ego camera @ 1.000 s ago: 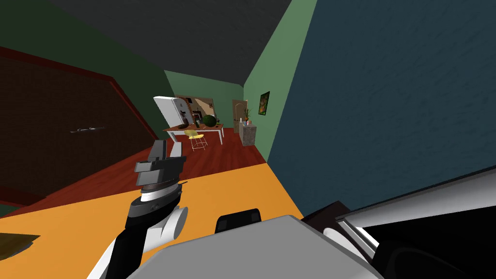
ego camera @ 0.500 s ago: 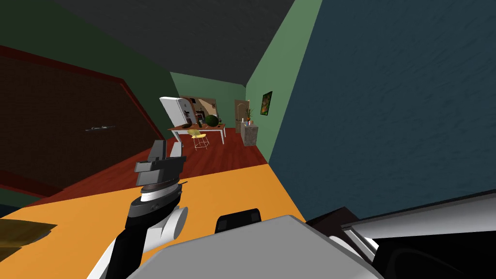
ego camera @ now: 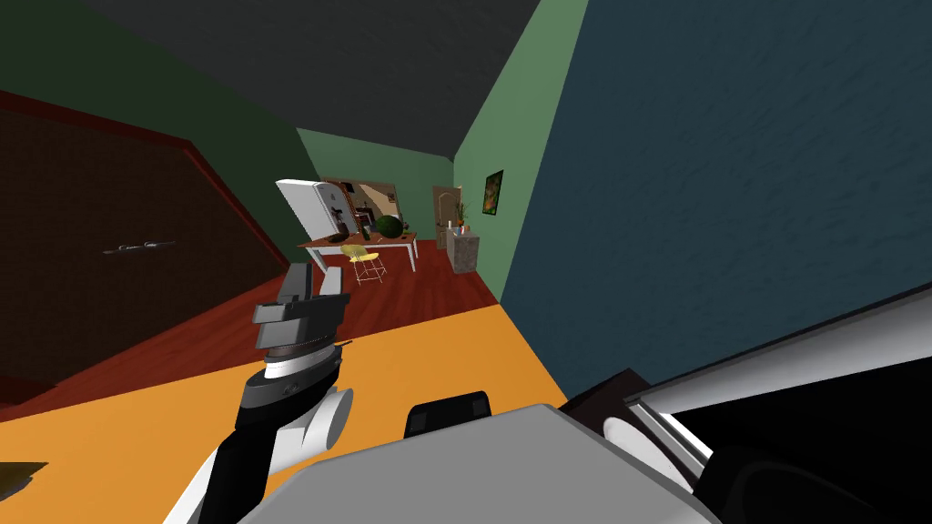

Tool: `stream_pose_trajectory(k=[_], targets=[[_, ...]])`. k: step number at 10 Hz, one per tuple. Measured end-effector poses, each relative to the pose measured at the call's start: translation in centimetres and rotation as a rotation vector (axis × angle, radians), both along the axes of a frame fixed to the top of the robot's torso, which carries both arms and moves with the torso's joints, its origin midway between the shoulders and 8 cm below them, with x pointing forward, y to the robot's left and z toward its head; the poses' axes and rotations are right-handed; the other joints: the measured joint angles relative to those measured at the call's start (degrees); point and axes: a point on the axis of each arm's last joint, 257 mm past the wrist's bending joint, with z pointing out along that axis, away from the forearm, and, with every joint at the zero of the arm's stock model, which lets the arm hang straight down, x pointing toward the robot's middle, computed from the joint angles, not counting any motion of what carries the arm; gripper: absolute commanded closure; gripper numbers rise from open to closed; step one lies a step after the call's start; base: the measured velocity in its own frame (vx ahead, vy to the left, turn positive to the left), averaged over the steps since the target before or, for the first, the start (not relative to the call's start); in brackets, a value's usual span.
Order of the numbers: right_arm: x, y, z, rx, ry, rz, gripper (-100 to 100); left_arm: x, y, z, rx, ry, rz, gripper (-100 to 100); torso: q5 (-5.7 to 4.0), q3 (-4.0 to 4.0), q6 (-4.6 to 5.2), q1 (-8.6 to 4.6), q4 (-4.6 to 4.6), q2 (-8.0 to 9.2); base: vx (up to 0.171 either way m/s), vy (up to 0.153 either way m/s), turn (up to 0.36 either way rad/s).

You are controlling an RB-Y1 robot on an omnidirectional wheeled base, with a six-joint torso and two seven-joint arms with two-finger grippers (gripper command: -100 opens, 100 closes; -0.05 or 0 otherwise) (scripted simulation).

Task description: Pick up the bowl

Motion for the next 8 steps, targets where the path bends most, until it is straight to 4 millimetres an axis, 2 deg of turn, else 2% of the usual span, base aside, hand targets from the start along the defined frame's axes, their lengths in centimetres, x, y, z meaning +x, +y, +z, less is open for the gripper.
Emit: stream_pose_trajectory(k=[3, 8], targets=[[3.1, -1.3, -1.2, 0.003, -0.008, 0.042, -100, 0.0, 0.0, 0.0, 0.000, 0.000, 0.000, 0, -0.22, -0.02, -0.03, -0.15, 0.03, -0.07, -0.019, 0.040, -0.099], [7.7, -3.2, -1.9, 0.014, -0.018, 0.108, -100, 0.0, 0.0, 0.0, 0.000, 0.000, 0.000, 0, -0.59, 0.02, 0.12, -0.57, -0.01, 0.05, -0.025, 0.048, -0.113]])
